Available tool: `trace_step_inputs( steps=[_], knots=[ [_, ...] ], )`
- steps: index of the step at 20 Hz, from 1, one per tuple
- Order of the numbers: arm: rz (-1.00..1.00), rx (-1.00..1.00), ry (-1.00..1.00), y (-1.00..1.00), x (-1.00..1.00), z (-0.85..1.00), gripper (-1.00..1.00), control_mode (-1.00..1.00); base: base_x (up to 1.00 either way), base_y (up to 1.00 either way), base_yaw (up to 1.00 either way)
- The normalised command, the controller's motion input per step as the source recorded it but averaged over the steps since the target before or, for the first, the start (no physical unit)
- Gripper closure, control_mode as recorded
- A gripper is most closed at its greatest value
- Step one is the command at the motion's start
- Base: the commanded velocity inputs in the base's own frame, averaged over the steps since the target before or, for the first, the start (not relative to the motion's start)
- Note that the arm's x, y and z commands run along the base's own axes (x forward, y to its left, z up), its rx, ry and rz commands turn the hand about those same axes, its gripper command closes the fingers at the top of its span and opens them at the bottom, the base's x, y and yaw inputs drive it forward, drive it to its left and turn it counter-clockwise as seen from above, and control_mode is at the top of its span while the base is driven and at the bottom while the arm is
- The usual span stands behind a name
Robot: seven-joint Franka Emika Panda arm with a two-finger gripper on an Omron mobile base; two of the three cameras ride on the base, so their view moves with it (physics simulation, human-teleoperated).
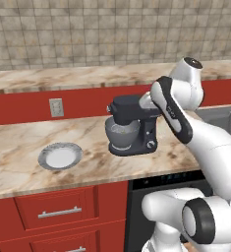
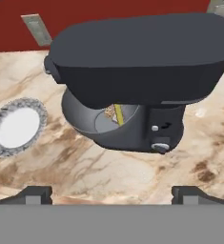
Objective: Add butter and sugar cubes to the stand mixer bowl and then turn on the stand mixer to begin making frosting.
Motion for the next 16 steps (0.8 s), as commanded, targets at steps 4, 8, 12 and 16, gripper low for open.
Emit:
trace_step_inputs(
  steps=[4,8,12,16],
  knots=[
    [-0.12,-0.31,0.09,-0.24,0.0,-0.32,-1.0,-1.0,0.0,0.0,0.0],
    [-0.09,-0.26,0.13,-0.25,0.0,-0.53,-1.0,-1.0,0.0,0.0,0.0],
    [-0.02,-0.2,0.16,-0.25,0.0,-0.61,-1.0,-1.0,0.0,0.0,0.0],
    [0.0,-0.13,0.09,-0.11,0.0,-0.65,-1.0,-1.0,0.0,0.0,0.0]
  ],
)
